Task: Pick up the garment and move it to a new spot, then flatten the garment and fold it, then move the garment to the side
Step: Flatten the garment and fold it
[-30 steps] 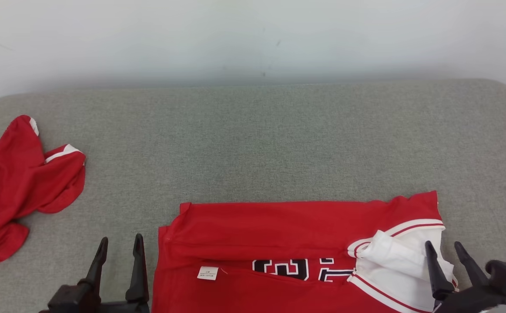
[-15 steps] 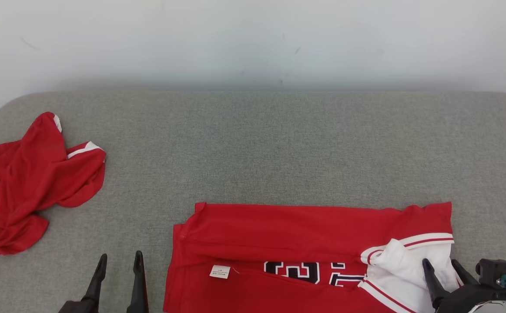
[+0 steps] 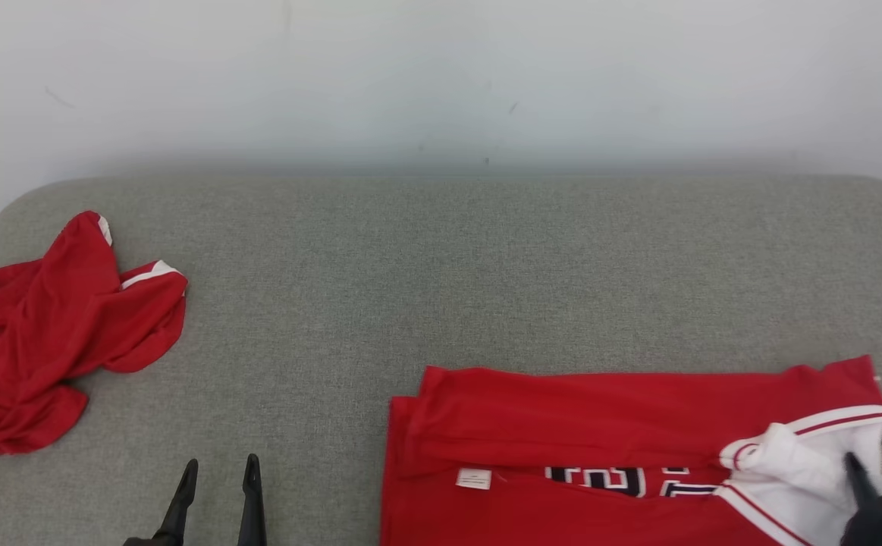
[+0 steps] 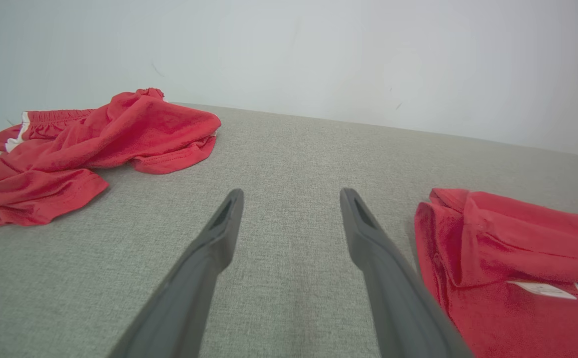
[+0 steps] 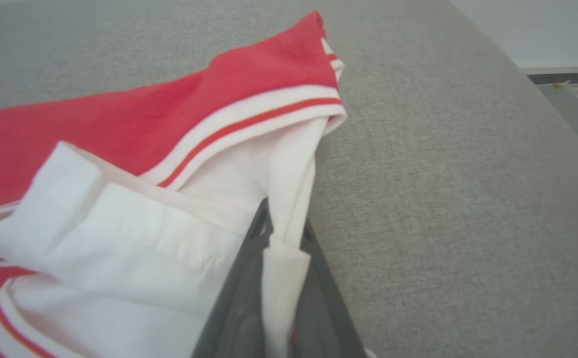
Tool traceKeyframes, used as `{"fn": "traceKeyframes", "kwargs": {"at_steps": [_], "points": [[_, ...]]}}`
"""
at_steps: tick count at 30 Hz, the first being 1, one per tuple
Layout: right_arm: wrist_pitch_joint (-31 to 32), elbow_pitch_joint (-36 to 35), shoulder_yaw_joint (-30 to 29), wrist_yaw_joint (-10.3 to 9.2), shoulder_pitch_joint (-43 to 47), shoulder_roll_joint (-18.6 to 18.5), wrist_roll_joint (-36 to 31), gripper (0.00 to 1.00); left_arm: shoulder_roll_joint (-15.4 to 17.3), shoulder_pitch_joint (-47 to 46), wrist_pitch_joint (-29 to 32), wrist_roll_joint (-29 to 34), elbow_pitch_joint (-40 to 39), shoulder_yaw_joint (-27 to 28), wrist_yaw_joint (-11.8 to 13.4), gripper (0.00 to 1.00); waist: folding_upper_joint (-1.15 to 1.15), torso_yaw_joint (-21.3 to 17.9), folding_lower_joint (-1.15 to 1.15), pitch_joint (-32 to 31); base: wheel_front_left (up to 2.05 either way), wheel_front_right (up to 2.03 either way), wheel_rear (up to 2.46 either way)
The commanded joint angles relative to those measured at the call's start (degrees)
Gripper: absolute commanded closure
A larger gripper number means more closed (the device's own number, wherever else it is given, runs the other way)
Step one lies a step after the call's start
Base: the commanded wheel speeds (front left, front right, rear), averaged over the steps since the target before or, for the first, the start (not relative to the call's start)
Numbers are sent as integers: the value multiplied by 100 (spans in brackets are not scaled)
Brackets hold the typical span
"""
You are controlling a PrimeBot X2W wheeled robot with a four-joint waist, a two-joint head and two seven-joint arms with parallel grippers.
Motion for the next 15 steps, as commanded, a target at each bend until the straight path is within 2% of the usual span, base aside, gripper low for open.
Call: {"fn": "traceKeyframes", "kwargs": {"at_steps": [1,4,6,14,15], "points": [[-76,82,-127,-19,-46,-132,18,100,-7,35,-16,-21,9,-12,-5,0,0,3,0,-19,0,0,0],[-64,20,-278,-18,-75,-134,242,100,-8,77,-17,-41,4,-1,-2,0,0,-47,0,-42,0,0,0],[-21,-178,-160,-18,-50,-164,271,100,-9,120,-16,-74,18,13,-1,0,0,-102,0,-63,0,0,0],[318,-1731,289,-17,301,158,838,100,-8,178,-17,-97,20,-30,42,0,0,-275,0,-152,0,0,0],[318,-1731,289,-17,301,158,838,100,-8,178,-17,-97,20,-30,42,0,0,-275,0,-152,0,0,0]]}}
